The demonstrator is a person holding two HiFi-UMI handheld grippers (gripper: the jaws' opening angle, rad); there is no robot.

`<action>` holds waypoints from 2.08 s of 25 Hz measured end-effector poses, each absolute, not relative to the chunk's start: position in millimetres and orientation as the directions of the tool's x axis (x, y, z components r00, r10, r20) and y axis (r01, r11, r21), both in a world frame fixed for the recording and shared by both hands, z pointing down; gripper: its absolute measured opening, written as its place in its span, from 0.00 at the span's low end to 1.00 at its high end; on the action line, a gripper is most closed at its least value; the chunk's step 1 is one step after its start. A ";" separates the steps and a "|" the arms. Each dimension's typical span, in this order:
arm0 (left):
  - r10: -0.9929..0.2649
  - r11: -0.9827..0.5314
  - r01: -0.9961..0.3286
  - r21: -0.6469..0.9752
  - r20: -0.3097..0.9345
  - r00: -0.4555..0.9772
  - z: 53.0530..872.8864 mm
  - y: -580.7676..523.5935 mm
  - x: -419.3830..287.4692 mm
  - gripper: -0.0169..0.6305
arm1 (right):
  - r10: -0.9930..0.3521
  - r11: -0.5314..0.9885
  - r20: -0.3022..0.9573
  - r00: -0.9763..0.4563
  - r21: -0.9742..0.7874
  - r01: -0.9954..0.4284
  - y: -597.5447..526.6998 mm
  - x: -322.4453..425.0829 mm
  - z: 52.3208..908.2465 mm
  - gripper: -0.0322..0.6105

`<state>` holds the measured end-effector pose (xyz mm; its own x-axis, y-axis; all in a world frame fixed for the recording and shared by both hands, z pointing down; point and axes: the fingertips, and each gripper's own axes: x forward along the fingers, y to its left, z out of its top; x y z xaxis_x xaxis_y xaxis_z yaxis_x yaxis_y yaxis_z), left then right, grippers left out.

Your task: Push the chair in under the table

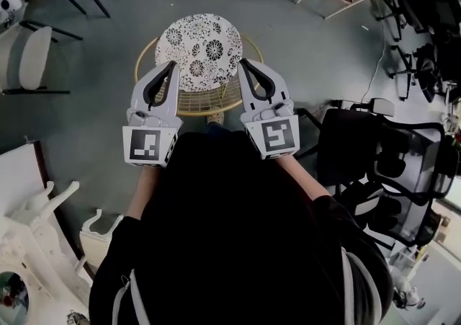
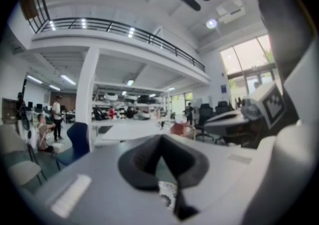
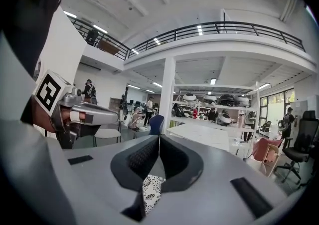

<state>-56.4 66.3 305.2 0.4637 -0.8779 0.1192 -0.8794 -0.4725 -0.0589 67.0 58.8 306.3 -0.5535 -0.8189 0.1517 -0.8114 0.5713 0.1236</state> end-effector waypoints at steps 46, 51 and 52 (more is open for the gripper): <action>-0.494 -0.662 -0.738 0.130 0.665 0.560 534.5 115.4 -82.7 0.20 | -0.380 0.845 0.699 -0.606 -0.004 -0.534 107.9 59.3 531.6 0.09; -0.417 -0.705 -0.694 0.142 0.709 0.568 551.7 131.0 -86.2 0.28 | -0.301 0.872 0.748 -0.592 -0.036 -0.489 120.6 61.2 548.3 0.18; -0.403 -0.713 -0.686 0.146 0.715 0.571 554.3 133.9 -86.6 0.30 | -0.286 0.874 0.759 -0.585 -0.044 -0.485 123.4 62.8 551.6 0.25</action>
